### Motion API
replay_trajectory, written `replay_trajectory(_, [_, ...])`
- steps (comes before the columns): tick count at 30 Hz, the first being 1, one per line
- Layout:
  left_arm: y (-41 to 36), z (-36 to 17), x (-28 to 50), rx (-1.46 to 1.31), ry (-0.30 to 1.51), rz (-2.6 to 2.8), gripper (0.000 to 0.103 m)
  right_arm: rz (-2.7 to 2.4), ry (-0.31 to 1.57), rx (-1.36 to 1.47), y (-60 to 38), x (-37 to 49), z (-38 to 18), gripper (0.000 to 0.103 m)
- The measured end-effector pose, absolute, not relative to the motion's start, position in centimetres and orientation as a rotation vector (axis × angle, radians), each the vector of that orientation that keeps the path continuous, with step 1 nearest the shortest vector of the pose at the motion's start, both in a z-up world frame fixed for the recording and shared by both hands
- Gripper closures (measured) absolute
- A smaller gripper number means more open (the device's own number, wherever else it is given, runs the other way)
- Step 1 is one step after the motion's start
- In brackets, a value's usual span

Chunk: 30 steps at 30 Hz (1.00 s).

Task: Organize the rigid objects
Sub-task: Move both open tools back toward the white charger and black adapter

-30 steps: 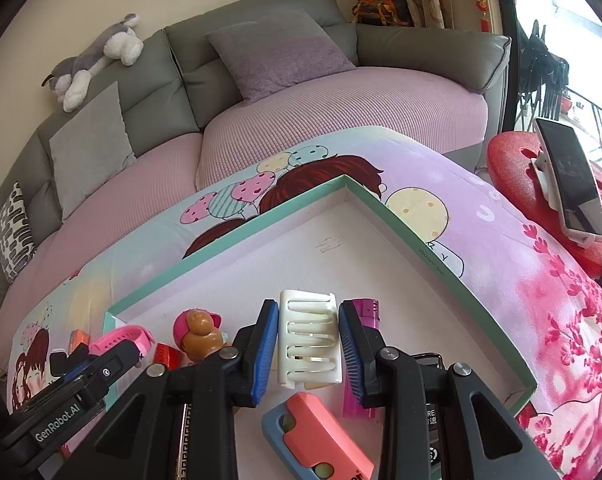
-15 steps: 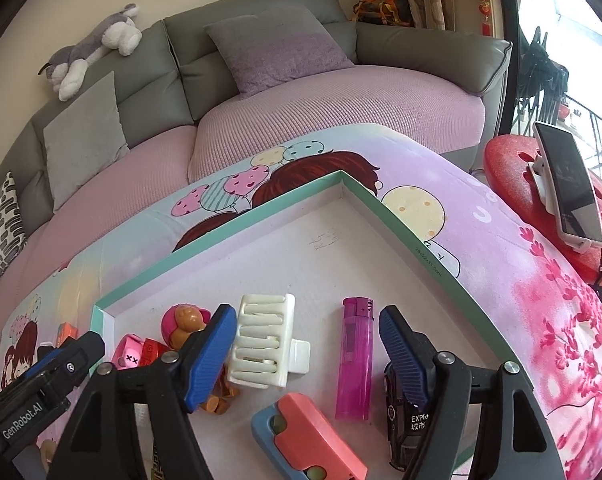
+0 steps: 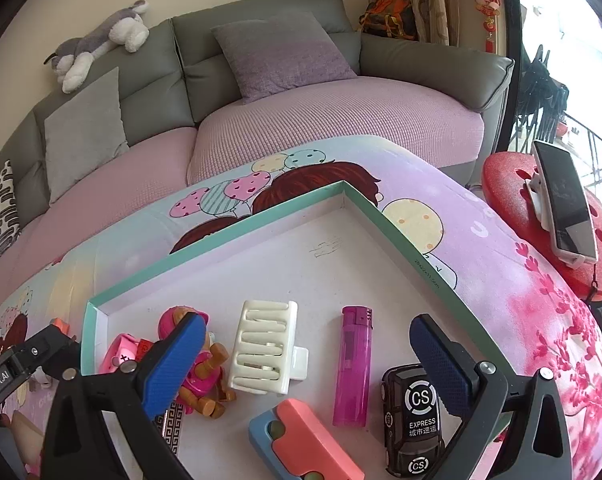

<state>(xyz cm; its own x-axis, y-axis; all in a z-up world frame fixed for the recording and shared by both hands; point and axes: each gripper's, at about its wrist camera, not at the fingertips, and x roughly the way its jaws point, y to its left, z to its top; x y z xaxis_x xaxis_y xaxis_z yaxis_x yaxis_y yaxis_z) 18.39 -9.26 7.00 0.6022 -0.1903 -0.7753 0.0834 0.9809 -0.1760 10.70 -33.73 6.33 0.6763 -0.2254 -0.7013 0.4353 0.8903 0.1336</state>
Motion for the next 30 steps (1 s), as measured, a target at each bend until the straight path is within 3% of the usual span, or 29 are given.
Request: replay_trajectory(30, [3.7, 7.3, 17.5, -0.289, 0.891, 0.185, 0.012, 0.074, 0.683, 0.151, -17.3, 13.3, 7.5, 0.0])
